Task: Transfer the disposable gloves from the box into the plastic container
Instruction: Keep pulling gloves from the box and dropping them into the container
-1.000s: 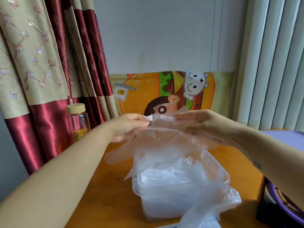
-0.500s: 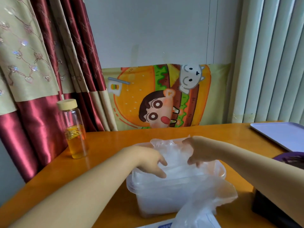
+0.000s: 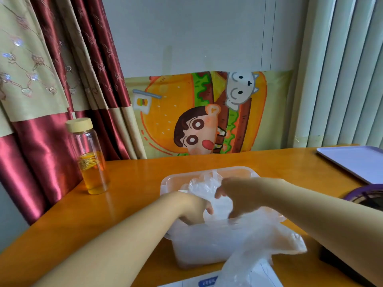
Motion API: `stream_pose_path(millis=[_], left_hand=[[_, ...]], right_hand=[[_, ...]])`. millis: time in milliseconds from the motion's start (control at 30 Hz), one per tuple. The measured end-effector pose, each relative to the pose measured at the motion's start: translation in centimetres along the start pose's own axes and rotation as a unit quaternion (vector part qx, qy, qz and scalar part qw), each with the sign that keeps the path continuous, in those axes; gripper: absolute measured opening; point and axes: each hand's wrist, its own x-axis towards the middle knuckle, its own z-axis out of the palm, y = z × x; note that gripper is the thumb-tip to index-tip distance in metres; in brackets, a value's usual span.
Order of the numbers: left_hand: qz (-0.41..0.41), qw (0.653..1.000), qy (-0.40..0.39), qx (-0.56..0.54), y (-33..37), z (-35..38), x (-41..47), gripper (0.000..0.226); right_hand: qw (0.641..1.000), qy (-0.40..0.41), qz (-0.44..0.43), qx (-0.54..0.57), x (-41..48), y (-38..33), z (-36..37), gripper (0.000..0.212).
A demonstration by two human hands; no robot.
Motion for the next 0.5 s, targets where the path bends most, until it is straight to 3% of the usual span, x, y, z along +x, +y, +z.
stream_pose_path(millis=[67, 133, 300, 400, 500], left_hand=[[0.000, 1.000, 0.004, -0.003, 0.0, 0.5, 0.4, 0.062], [0.010, 1.000, -0.002, -0.009, 0.0, 0.7, 0.6, 0.064], [0.006, 0.998, -0.050, -0.022, -0.7, -0.2, 1.2, 0.074], [0.010, 0.996, -0.075, -0.051, -0.7, -0.7, 1.1, 0.072], [0.001, 0.991, -0.079, -0.104, -0.5, -1.1, 0.3, 0.063]], right_hand=[[0.997, -0.077, 0.022, 0.002, 0.8, 0.7, 1.5, 0.082], [0.995, -0.086, 0.039, 0.016, 1.6, 1.5, 2.9, 0.085], [0.986, -0.102, 0.096, 0.093, 2.3, 0.7, 3.8, 0.049], [0.991, -0.118, 0.047, 0.051, 2.4, 1.1, 3.7, 0.045], [0.986, -0.157, 0.022, 0.044, 1.9, 0.7, 3.1, 0.058]])
